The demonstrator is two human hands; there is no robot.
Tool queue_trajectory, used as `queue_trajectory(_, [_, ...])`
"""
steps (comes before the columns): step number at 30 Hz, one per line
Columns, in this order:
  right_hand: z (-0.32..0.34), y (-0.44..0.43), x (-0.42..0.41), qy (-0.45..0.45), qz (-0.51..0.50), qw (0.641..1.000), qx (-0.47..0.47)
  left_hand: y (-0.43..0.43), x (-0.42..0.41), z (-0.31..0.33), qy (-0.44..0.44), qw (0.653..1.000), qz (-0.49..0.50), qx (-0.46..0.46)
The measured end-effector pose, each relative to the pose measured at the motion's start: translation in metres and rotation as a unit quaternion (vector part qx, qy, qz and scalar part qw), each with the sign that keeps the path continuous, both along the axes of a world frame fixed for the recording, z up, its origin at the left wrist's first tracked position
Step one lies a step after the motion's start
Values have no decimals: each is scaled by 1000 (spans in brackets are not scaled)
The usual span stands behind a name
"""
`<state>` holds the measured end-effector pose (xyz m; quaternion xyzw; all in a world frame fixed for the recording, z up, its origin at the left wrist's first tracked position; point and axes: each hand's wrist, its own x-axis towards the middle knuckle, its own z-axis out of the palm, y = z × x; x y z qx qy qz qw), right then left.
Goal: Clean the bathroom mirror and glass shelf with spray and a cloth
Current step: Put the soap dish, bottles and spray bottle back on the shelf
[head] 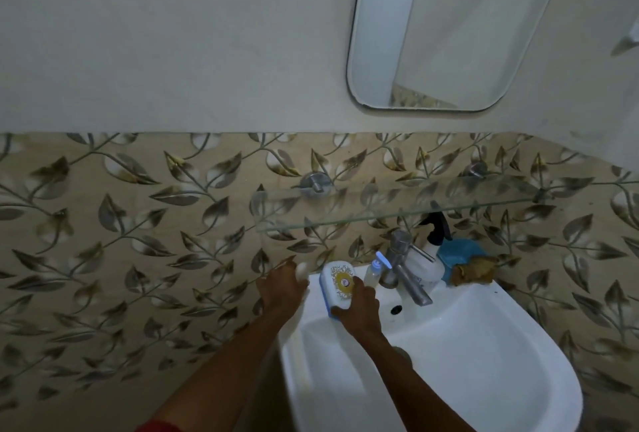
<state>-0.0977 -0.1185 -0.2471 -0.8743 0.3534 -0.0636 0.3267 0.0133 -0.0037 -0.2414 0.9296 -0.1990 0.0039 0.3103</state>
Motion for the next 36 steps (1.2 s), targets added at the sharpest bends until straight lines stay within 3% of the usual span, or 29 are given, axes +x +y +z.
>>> queue_trajectory(4, [-6, 9, 4, 15, -21, 1000, 2, 0, -13, 13, -24, 999, -44, 23])
queue_trajectory(12, [-3, 13, 1, -29, -58, 998, -10, 31, -53, 88, 5, 986, -140, -94])
queue_trajectory(19, [22, 29, -39, -132, -72, 986, 70, 47, -64, 147, -12, 983, -155, -96])
queue_trajectory(26, [68, 26, -76, -220, -50, 972, 72, 51, -47, 196, -45, 973, -148, -169])
queue_trajectory(33, [91, 24, -90, -253, -33, 965, 62, 40, -25, 218, -49, 962, -121, -242])
queue_trajectory(36, [97, 25, -96, -273, -20, 960, 65, 35, -16, 227, -74, 964, -110, -230])
